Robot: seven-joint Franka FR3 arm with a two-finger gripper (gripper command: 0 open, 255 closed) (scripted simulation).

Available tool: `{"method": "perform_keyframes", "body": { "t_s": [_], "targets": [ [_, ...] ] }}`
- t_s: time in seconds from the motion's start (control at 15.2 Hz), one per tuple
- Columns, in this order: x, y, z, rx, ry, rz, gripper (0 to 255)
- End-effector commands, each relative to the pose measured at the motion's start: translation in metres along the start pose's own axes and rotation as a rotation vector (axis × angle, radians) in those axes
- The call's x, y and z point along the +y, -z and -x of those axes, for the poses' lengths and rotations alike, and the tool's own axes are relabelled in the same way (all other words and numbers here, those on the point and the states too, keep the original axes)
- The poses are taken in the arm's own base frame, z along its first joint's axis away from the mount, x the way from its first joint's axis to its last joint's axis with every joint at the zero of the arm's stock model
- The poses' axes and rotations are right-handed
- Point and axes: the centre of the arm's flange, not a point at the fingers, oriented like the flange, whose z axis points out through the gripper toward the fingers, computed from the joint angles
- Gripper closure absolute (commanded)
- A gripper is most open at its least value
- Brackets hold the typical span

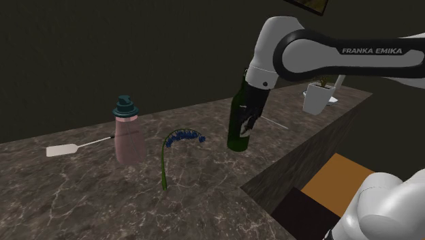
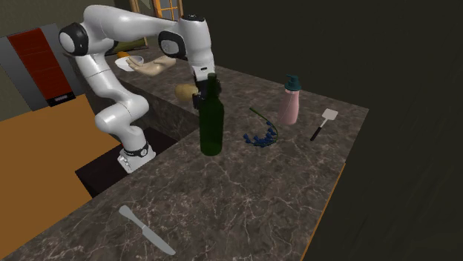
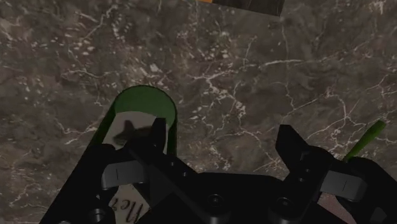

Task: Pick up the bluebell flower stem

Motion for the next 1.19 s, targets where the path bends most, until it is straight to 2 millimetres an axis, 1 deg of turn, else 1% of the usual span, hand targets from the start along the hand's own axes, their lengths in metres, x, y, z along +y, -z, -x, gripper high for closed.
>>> {"method": "perform_keyframes", "body": {
  "t_s": [0.0, 0.53, 1.12],
  "targets": [
    [-0.019, -0.013, -0.019, 0.003, -0.017, -0.01, 0],
    [-0.082, -0.046, -0.091, 0.013, -0.08, -0.042, 0],
    [-0.148, -0.08, -0.177, 0.025, -0.151, -0.078, 0]
  ]
}}
